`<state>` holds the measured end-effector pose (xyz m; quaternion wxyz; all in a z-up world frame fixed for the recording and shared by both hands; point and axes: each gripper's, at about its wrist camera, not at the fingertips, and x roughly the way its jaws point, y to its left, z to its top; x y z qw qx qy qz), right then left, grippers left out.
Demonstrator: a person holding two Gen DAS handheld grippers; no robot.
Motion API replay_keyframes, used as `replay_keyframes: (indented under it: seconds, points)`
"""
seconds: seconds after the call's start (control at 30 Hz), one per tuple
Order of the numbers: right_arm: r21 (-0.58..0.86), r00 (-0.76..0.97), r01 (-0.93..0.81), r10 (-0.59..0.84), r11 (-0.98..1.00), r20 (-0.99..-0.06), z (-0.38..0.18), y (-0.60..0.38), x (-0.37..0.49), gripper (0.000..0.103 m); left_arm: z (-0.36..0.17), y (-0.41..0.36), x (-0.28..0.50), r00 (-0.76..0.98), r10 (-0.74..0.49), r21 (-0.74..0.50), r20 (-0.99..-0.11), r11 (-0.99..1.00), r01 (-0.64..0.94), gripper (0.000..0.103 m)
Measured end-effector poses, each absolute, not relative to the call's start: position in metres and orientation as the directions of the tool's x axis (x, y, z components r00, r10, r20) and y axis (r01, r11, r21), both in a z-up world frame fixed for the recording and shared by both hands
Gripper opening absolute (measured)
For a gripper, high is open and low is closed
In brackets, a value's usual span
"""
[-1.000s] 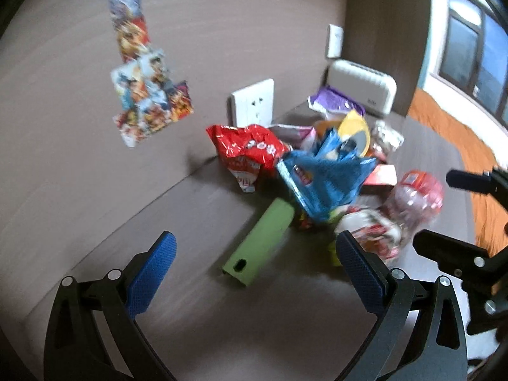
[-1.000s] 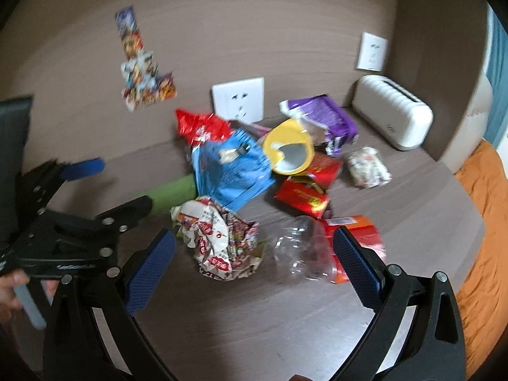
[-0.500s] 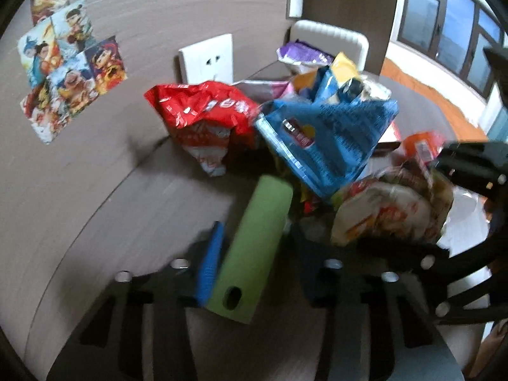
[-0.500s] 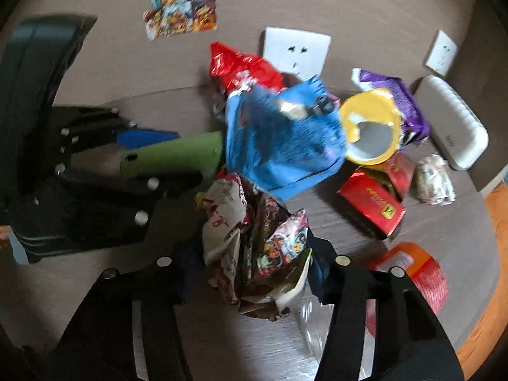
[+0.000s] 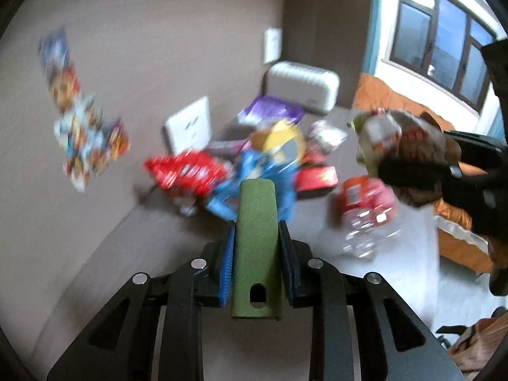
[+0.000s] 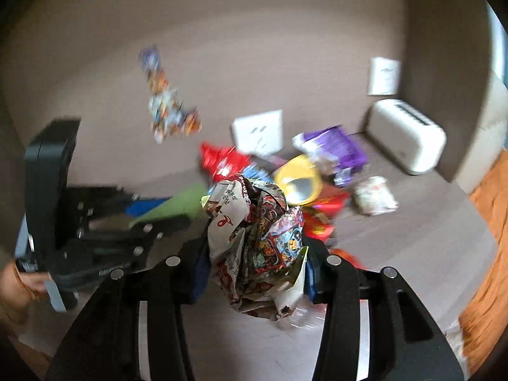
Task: Collect trash
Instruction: 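Grasp the green tube with the left tool while the right grasps the crumpled wrapper, then carry both items to the white bin and open both tools to drop them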
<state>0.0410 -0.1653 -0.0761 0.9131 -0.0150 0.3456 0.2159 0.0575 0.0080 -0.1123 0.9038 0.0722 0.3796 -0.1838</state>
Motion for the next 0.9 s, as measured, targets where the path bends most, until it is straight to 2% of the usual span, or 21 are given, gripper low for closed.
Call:
replay_keyframes:
  seconds: [0.2, 0.3, 0.47, 0.67, 0.9]
  points:
    - [0.128, 0.765, -0.208, 0.243, 0.97, -0.597, -0.053, -0.25, 0.013, 0.047, -0.082, -0.067, 0.028, 0.612, -0.399, -0.028, -0.682, 0.852, 0.523, 0.025]
    - [0.14, 0.766, -0.065, 0.14, 0.988, -0.627, -0.062, -0.303, -0.002, 0.047, -0.087, -0.128, 0.018, 0.533, -0.484, -0.058, -0.694, 0.775, 0.629, 0.025]
    - [0.172, 0.698, 0.158, 0.013, 0.972, -0.716, -0.1, -0.382, -0.033, 0.047, -0.118, -0.231, 0.008, 0.383, -0.558, -0.099, -0.736, 0.649, 0.755, 0.025]
    - [0.197, 0.576, 0.341, -0.039, 0.919, -0.817, -0.193, -0.452, -0.064, 0.047, -0.201, -0.339, -0.001, 0.216, -0.534, -0.146, -0.817, 0.556, 0.818, 0.025]
    - [0.223, 0.446, 0.449, -0.001, 0.865, -0.895, -0.338, -0.518, -0.056, 0.047, -0.344, -0.425, 0.0, 0.087, -0.427, -0.182, -0.9, 0.55, 0.815, 0.025]
